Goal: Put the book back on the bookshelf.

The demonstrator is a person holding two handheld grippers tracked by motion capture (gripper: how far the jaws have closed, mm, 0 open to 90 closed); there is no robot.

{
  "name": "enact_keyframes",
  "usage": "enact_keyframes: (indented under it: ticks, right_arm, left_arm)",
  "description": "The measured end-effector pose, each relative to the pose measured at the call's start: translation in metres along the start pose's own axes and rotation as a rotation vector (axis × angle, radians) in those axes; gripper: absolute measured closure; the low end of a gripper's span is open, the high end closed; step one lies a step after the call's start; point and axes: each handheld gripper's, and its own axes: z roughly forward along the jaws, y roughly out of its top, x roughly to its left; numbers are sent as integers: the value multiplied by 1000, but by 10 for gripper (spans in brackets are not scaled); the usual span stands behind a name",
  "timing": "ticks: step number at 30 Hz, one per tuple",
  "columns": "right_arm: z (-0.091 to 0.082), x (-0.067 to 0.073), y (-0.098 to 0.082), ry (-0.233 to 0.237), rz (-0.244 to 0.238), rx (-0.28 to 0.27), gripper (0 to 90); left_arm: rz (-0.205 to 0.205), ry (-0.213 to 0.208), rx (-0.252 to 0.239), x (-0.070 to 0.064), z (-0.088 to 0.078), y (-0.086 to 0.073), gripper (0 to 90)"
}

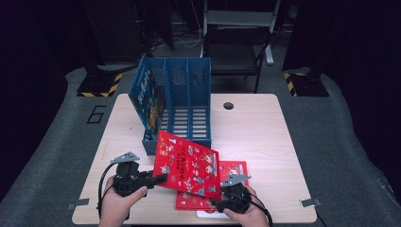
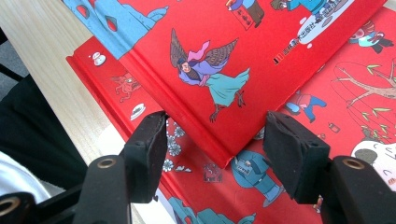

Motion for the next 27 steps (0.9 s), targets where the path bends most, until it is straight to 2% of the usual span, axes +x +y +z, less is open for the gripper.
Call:
enact_keyframes:
  ticks: [15, 17, 20, 24, 27]
  right_arm:
    - [2, 2, 0, -10, 0, -15, 396]
    - [3, 2, 1, -11, 4, -10, 396]
    - [6, 3, 2, -12, -6, -30, 396]
    - [9, 5, 5, -5, -23, -23, 377]
    - [11, 5, 7, -8, -43, -30, 367]
  left_arm:
    - [18, -2, 32, -4, -4, 2, 604]
    - [18, 7, 22, -3, -4, 2, 605]
    - [6, 6, 20, 0, -7, 0, 606]
    - [-9, -4, 26, 6, -11, -2, 609]
    - [-11, 4, 17, 9, -14, -4, 611]
